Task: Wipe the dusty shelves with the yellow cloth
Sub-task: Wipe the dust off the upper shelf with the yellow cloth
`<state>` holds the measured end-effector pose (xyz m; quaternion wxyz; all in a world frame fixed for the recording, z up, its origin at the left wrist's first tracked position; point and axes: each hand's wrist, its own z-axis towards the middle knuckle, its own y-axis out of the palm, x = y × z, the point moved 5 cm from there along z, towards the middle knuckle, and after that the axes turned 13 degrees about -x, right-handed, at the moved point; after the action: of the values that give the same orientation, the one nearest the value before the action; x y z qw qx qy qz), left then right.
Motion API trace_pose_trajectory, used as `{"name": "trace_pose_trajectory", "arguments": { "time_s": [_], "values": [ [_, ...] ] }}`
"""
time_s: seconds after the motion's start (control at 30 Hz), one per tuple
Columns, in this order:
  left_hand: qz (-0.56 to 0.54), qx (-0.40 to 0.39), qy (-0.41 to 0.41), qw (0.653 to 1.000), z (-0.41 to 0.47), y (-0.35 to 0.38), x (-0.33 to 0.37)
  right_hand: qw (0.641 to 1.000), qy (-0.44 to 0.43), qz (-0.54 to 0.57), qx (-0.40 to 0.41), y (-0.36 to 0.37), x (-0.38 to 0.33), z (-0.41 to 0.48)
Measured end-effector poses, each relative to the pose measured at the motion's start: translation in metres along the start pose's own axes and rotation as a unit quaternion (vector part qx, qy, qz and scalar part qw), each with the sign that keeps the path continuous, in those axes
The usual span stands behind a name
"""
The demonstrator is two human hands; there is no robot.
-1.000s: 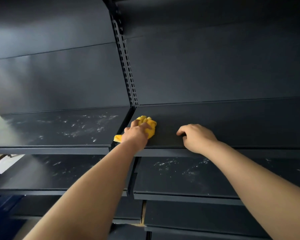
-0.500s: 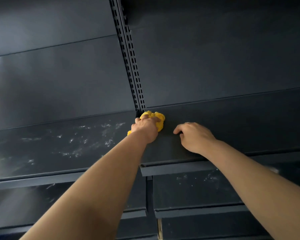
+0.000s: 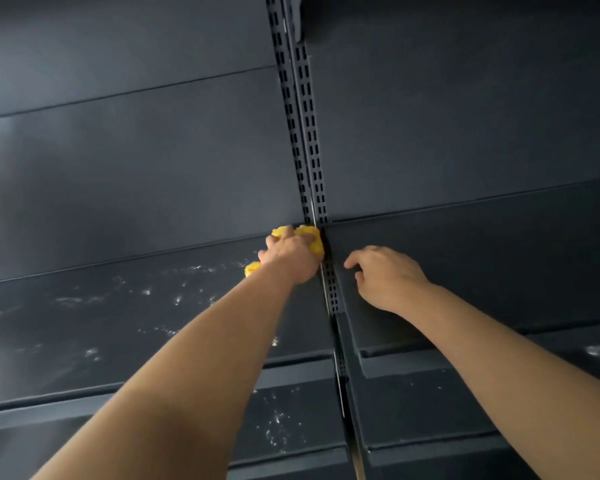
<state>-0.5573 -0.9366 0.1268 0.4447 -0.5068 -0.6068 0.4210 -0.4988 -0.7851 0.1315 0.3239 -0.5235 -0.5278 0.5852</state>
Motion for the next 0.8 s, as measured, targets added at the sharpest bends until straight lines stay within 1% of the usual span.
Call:
{"name": "trace_pose_trajectory", "arguments": {
  "time_s": [0.1,0.3,0.37,0.47,0.6,0.7,0.8],
  "values": [
    [-0.021,0.014,0.035,0.999,0.006,0.007,-0.016,1.0,-0.008,-0.005,-0.018,0.008,-0.015,0.007],
    [-0.05,0.012,-0.023,0.998,0.018,-0.004,-0.088,0.997,-0.061,0.015,-0.043,0.023,-0.047,0.022],
    [-0.059,0.011,-0.051,0.997,0.016,-0.006,-0.119,0.998,-0.054,-0.005,-0.037,0.026,-0.054,0.028],
    [-0.065,0.02,-0.095,0.993,0.01,-0.009,-0.16,0.998,-0.013,-0.048,-0.025,0.022,-0.059,0.035],
    [-0.058,0.026,-0.147,0.987,-0.004,-0.008,-0.201,0.996,0.024,-0.08,-0.037,0.021,-0.064,0.038],
    [-0.066,0.025,-0.182,0.981,-0.016,-0.008,-0.215,0.994,0.028,-0.1,-0.035,0.024,-0.067,0.035],
    [-0.104,0.022,-0.204,0.973,-0.023,-0.007,-0.212,0.993,0.025,-0.107,-0.043,0.028,-0.066,0.031]
  ]
}}
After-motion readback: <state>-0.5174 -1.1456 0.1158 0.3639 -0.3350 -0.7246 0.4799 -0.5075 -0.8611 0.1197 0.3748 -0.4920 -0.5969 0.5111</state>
